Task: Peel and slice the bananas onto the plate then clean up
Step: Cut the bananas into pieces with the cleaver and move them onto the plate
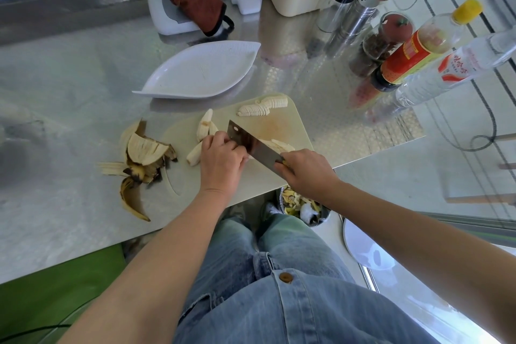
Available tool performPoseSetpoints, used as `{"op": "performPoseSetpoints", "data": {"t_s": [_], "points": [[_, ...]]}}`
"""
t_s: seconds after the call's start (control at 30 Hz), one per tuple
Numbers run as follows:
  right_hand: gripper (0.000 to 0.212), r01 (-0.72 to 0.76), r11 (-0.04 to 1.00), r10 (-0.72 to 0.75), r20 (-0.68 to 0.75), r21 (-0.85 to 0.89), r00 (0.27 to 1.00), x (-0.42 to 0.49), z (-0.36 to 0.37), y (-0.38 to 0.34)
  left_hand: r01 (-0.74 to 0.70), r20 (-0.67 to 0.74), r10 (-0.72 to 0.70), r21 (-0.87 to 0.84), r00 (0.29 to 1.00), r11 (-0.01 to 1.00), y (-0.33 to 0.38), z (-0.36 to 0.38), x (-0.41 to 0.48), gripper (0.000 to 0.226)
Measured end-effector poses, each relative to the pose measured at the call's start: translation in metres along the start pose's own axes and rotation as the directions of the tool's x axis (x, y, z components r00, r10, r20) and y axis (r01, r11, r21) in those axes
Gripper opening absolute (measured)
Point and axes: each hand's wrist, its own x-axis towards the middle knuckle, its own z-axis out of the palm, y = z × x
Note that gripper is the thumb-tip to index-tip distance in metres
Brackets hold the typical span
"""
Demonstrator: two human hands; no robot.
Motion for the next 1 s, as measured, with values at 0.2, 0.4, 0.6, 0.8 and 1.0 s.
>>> {"op": "performPoseSetpoints", "data": {"t_s": [0.2,0.4,0.6,0.8,1.0], "points": [[0.029,0.003,1.0,-0.003,0.007,0.002,1.0,0.001,0.002,0.001,-0.001,0.01,0.0,0.007,1.0,1.0,0.0,-0.001,0.001,0.01],[0.029,-0.025,1.0,0.026,0.029,-0.018,0.999,0.001,0.012,0.002,-0.009,0.025,0.008,0.029,1.0,1.0,0.001,-0.002,0.001,0.008],[0.031,-0.009,1.0,0.01,-0.023,0.024,1.0,-0.001,0.006,0.001,0.009,0.027,-0.01,0.014,1.0,1.0,0.001,-0.001,0.001,0.01],[0.029,0.001,1.0,-0.001,0.005,0.0,1.0,0.001,0.0,-0.002,0.004,0.032,-0.005,0.015,0.999,1.0,0.001,-0.002,0.001,0.011],[0.028,0.005,1.0,-0.005,0.005,-0.023,1.0,0.001,0.0,-0.002,0.007,0.036,-0.008,0.004,0.999,1.0,0.001,-0.002,0.002,0.012]]}}
